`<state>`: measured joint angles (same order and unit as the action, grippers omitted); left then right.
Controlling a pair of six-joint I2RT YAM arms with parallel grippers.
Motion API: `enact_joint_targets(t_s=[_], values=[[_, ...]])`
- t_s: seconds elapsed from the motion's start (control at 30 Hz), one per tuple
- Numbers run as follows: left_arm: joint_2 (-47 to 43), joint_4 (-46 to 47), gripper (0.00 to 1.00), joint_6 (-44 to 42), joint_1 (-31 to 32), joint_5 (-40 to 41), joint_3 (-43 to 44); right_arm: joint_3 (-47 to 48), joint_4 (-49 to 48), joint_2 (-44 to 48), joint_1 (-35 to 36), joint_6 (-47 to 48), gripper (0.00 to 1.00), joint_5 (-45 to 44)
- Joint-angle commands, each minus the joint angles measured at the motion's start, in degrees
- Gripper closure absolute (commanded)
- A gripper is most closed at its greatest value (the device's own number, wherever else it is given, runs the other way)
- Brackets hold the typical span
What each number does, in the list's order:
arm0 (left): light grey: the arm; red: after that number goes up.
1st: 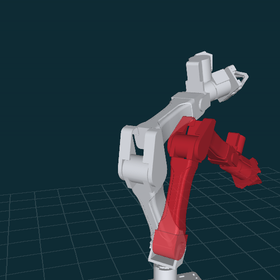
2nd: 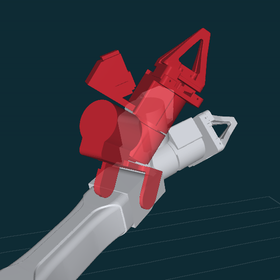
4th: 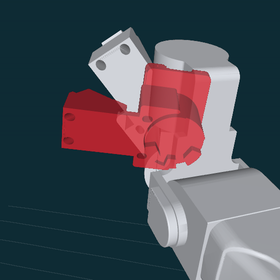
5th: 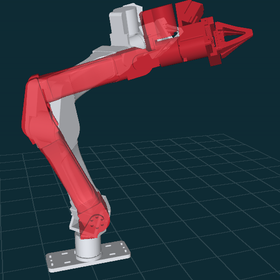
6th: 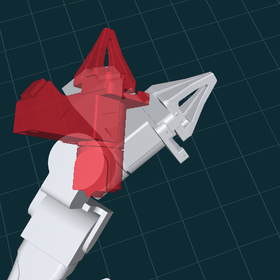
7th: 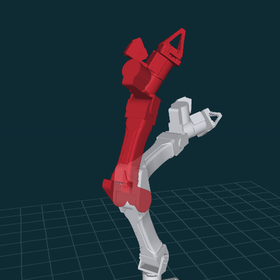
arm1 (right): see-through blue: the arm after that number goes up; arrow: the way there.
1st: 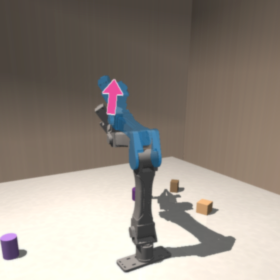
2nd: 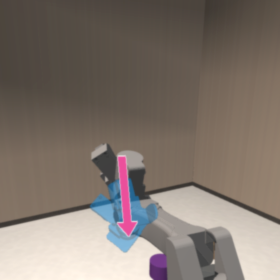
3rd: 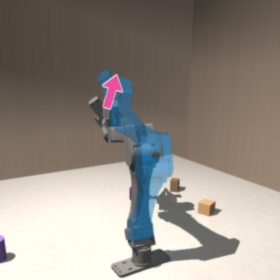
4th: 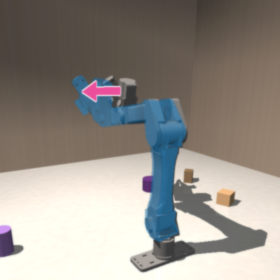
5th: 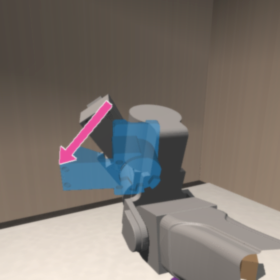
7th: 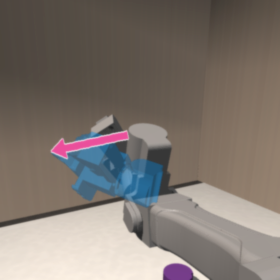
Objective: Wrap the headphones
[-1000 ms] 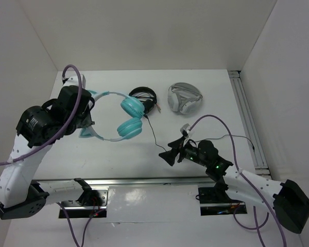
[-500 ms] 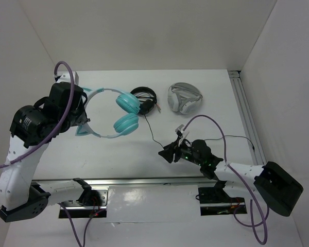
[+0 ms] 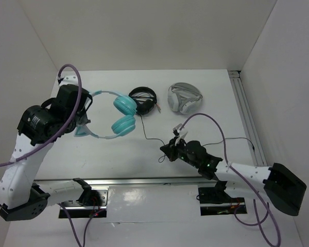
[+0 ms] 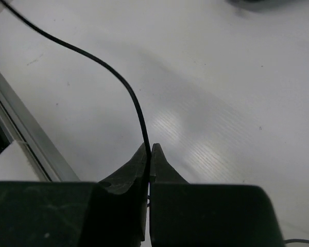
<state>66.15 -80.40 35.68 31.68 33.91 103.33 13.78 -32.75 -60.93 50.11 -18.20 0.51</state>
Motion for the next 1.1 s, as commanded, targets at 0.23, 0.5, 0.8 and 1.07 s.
enact_joint_targets(t_s=[0.23, 0.5, 0.8, 1.07], values=[[-0.41, 5.52, 1.00, 4.40, 6.19, 20.74, -12.35, 23.36, 45.04, 19.27, 17.92, -4.83, 1.00, -43.84], [2.05, 15.53, 1.00, -3.07, 19.81, 20.41, -25.36, 38.59, 56.63, 13.91, 18.45, 7.91, 1.00, -35.33], [3.99, 27.05, 1.00, -17.74, 31.41, 6.64, -29.59, 47.74, 66.85, 8.10, 18.45, 15.12, 1.00, -27.85], [6.27, 28.72, 1.00, -22.32, 38.98, -4.20, -30.12, 47.22, 66.06, 7.41, 18.45, 16.35, 1.00, -29.95]])
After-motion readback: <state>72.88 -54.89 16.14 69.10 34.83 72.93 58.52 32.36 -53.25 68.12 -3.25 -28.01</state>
